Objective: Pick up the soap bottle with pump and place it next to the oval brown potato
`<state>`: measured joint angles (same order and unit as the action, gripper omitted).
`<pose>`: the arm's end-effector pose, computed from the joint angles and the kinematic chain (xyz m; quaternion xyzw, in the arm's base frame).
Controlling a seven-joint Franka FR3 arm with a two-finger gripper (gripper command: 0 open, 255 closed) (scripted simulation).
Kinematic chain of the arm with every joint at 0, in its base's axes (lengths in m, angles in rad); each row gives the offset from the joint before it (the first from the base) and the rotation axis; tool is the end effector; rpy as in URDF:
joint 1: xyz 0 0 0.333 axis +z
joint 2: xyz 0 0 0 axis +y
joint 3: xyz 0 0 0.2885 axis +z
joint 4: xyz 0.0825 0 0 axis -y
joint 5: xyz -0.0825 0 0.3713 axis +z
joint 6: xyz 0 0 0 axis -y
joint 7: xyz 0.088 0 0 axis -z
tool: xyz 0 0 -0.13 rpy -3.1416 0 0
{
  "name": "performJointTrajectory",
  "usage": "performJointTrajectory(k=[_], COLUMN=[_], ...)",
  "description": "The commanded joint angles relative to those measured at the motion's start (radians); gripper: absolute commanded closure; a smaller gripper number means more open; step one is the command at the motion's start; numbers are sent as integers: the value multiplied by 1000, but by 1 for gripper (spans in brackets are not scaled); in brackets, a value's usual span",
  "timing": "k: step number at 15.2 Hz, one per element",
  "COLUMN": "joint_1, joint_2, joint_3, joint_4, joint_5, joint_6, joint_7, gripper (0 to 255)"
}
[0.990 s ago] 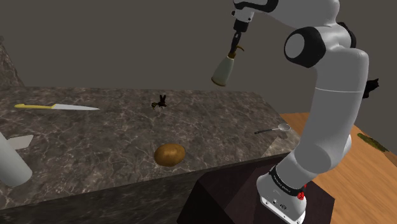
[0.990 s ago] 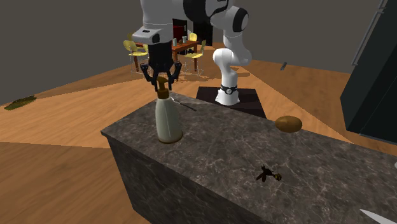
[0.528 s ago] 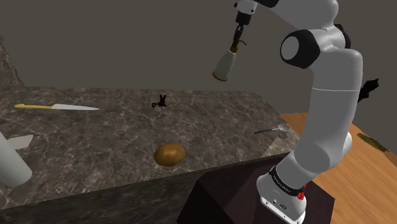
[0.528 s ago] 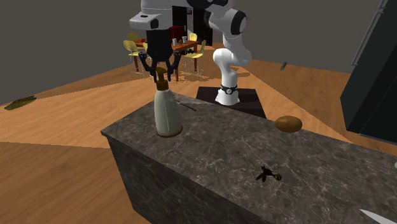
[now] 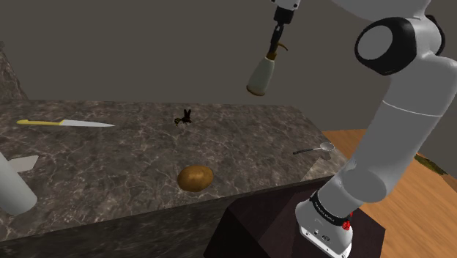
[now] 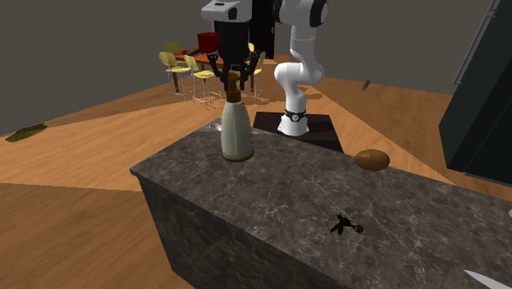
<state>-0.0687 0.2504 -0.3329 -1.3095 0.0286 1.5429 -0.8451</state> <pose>0.5671 -0.2109 0.5542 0.9740 0.2249 -0.0168 0.0203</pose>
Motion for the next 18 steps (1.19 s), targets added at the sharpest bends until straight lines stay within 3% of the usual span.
performJointTrajectory(k=[1,9,18], joint_1=[33,133,208], joint_2=[-70,-317,-515], joint_3=[10,84,206], joint_4=[-70,-289,-412], joint_5=[-24,-96,-110], joint_6=[3,-22,-106], joint_7=[38,205,399], gripper=[255,255,255])
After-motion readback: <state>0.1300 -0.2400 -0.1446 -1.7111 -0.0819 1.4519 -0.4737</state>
